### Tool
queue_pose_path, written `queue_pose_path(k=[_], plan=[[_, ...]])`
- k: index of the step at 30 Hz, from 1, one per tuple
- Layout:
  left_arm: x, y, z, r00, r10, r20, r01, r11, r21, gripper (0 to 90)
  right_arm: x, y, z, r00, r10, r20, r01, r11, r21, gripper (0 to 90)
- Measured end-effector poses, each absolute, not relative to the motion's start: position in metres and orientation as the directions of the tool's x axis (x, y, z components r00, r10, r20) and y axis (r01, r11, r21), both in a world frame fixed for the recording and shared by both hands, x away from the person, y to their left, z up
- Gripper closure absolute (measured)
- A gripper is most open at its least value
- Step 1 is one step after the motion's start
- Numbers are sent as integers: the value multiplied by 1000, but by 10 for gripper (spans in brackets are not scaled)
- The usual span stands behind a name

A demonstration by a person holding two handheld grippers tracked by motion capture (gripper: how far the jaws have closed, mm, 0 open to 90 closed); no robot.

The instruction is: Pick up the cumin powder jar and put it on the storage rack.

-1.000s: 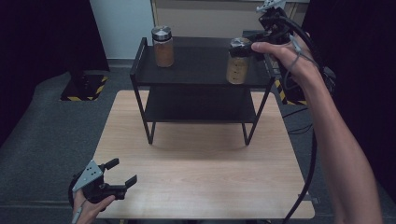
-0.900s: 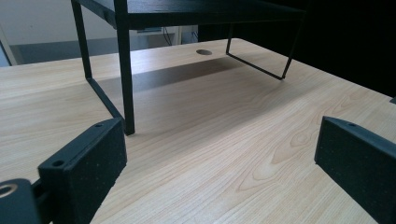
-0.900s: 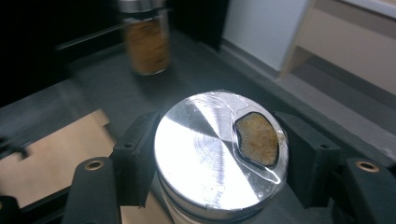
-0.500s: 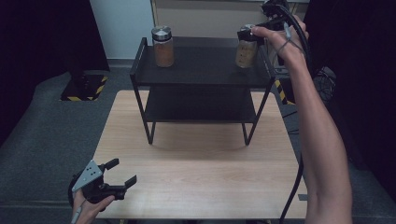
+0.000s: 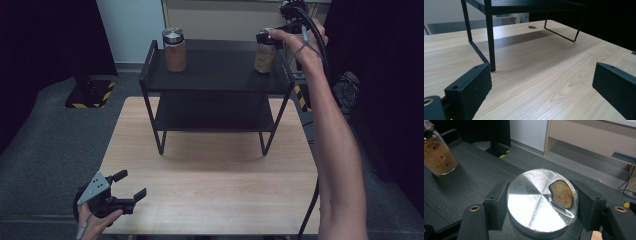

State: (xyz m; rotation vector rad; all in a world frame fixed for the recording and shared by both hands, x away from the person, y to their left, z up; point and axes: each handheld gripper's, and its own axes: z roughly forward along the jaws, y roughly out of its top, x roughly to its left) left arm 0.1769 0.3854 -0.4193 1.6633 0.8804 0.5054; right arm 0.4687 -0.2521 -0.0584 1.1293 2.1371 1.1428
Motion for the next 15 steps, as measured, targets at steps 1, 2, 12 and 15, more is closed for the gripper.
queue_pose_path(k=[1, 2, 12, 15], plan=[[177, 385, -419, 628, 769, -117, 287, -89, 954, 12, 469, -252, -59, -551, 834, -18, 449, 315, 836, 352], [177, 385, -419, 628, 770, -117, 288, -89, 954, 12, 469, -252, -59, -549, 836, -19, 453, 316, 834, 352], [177, 385, -419, 629, 768, -117, 285, -89, 954, 12, 468, -256, -68, -542, 840, -7, 448, 296, 844, 349], [178, 385, -419, 633, 766, -114, 285, -93, 954, 12, 461, -257, -73, -536, 844, -11, 429, 283, 858, 279]])
